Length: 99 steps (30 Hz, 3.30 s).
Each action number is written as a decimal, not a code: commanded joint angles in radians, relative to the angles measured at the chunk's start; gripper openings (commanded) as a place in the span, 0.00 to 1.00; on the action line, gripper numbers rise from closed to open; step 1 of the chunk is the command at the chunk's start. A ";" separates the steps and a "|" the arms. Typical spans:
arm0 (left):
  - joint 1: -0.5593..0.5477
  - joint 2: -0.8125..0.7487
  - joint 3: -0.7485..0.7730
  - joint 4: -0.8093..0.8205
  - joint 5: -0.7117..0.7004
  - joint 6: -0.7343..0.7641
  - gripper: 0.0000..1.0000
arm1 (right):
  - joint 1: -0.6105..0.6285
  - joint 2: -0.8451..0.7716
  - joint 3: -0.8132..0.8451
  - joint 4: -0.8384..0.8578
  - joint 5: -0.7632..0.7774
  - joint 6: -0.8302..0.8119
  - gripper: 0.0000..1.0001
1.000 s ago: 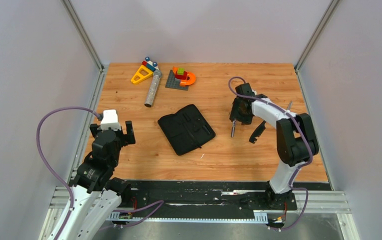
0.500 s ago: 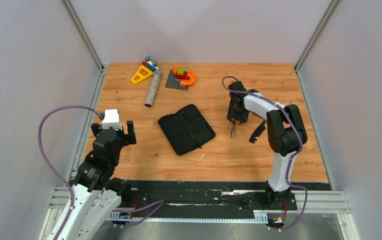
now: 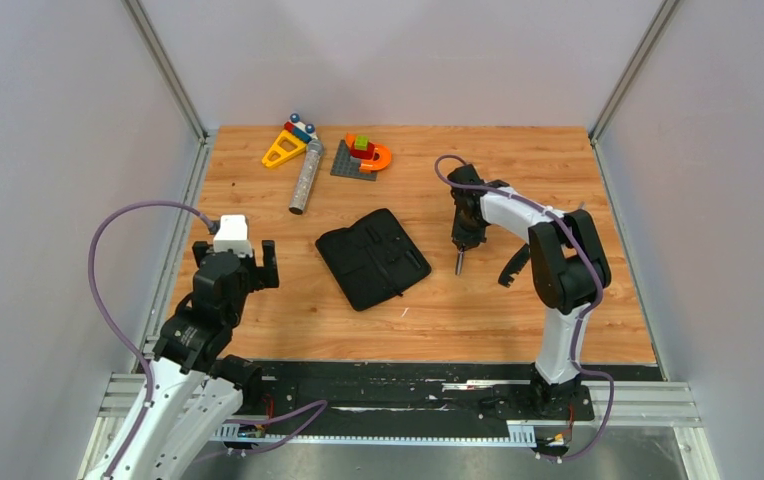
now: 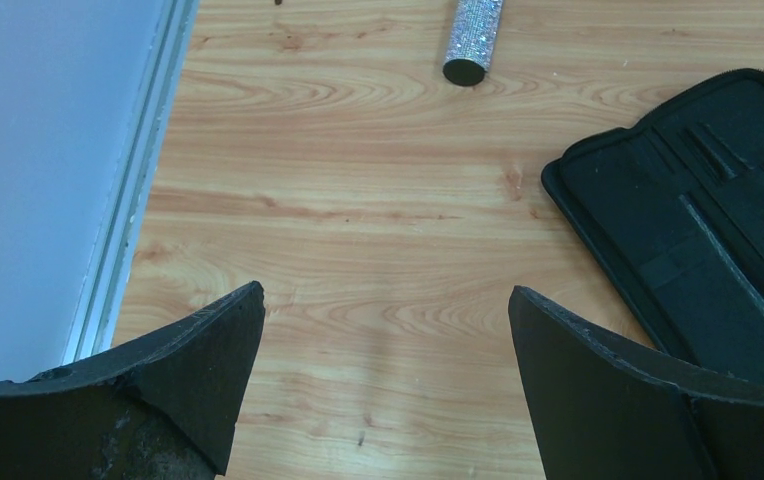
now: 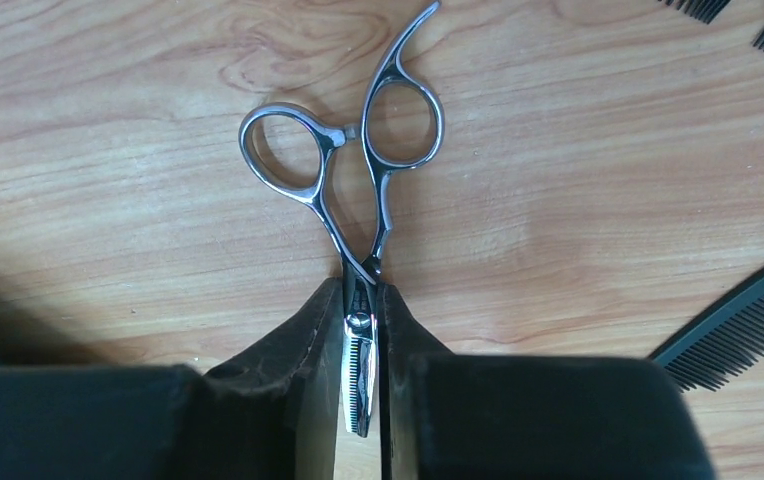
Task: Sort the hair-cutting tools
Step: Pick up the scissors from the center of the board.
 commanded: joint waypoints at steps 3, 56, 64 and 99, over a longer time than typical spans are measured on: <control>-0.001 0.059 0.066 0.042 0.042 -0.005 1.00 | 0.005 -0.042 -0.011 0.011 -0.053 -0.039 0.00; -0.543 1.003 0.409 0.852 0.443 -0.390 0.68 | 0.052 -0.854 -0.290 0.076 -0.099 0.830 0.00; -0.545 1.031 0.408 0.886 0.503 -0.426 0.61 | 0.053 -0.862 -0.301 0.089 -0.109 0.852 0.00; -0.093 0.802 0.448 0.334 1.112 -0.134 0.00 | 0.052 -0.964 -0.360 0.481 -0.605 -0.708 0.73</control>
